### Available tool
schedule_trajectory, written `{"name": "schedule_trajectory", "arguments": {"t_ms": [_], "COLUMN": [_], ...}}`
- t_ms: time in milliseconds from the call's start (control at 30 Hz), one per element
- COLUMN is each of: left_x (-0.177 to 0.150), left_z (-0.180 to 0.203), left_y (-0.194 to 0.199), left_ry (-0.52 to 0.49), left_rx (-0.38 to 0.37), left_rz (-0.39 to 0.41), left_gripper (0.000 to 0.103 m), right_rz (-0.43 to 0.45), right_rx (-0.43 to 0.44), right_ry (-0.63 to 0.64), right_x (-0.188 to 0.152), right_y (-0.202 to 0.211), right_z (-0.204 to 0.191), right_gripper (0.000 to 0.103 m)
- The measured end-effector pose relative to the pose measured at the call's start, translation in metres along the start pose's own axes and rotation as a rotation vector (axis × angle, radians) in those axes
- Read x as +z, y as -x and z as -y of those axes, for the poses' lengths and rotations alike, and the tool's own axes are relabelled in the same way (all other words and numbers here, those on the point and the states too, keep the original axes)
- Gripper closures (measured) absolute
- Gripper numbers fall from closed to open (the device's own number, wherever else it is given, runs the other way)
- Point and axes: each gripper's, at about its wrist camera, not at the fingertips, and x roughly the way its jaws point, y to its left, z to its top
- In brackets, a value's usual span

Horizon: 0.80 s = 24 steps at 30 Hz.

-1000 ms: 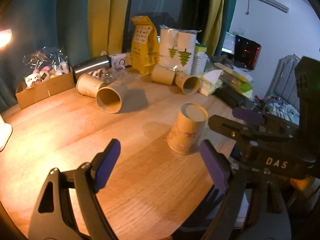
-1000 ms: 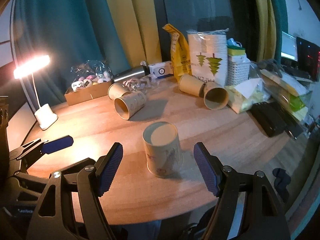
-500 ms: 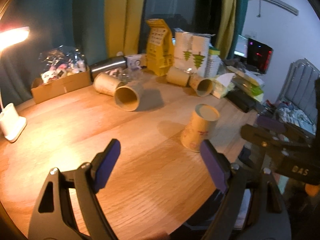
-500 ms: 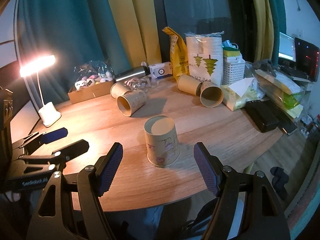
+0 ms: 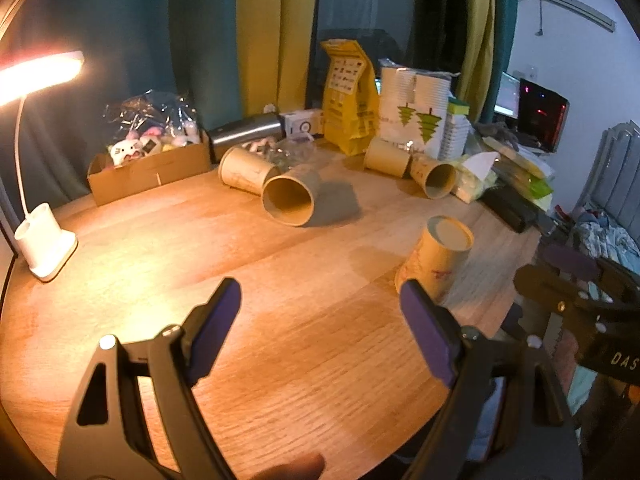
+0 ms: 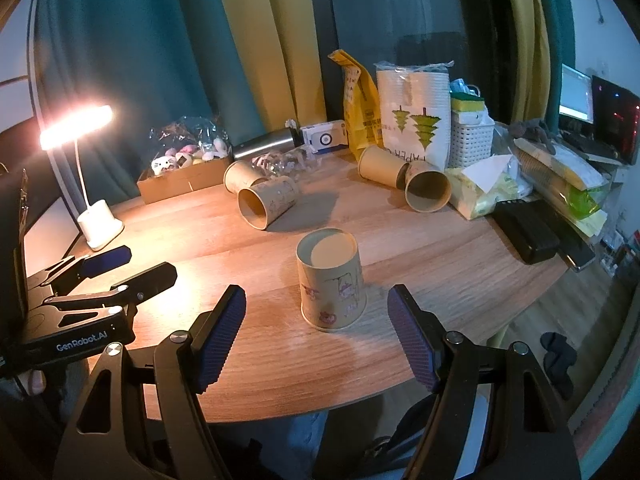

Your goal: Flip cup upside down

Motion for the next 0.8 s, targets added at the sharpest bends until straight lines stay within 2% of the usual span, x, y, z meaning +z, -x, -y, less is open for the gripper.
{"name": "schedule_trajectory", "arguments": {"t_ms": [367, 400, 433, 467, 800], "left_x": [-0.003, -0.002, -0.002, -0.002, 0.001], "left_z": [-0.002, -0.002, -0.003, -0.004, -0.004], "left_y": [-0.011, -0.011, -0.011, -0.011, -0.016], "left_ry": [0.002, 0.003, 0.005, 0.009, 0.008], "left_rx": [0.022, 0.026, 0.027, 0.023, 0.03], "left_rz": [-0.021, -0.016, -0.014, -0.008, -0.011], "left_gripper": [0.019, 0.017, 0.008, 0.005, 0.005], "right_rz": [-0.021, -0.023, -0.025, -0.027, -0.034], "right_rx": [0.002, 0.003, 0.003, 0.004, 0.008], "right_ry": [0.001, 0.001, 0.0, 0.0, -0.001], "right_x": [0.0, 0.0, 0.0, 0.0, 0.0], "right_y": [-0.008, -0.009, -0.01, -0.011, -0.016], "right_z": [0.001, 0.002, 0.003, 0.003, 0.004], "right_gripper": [0.027, 0.027, 0.027, 0.027, 0.027]}}
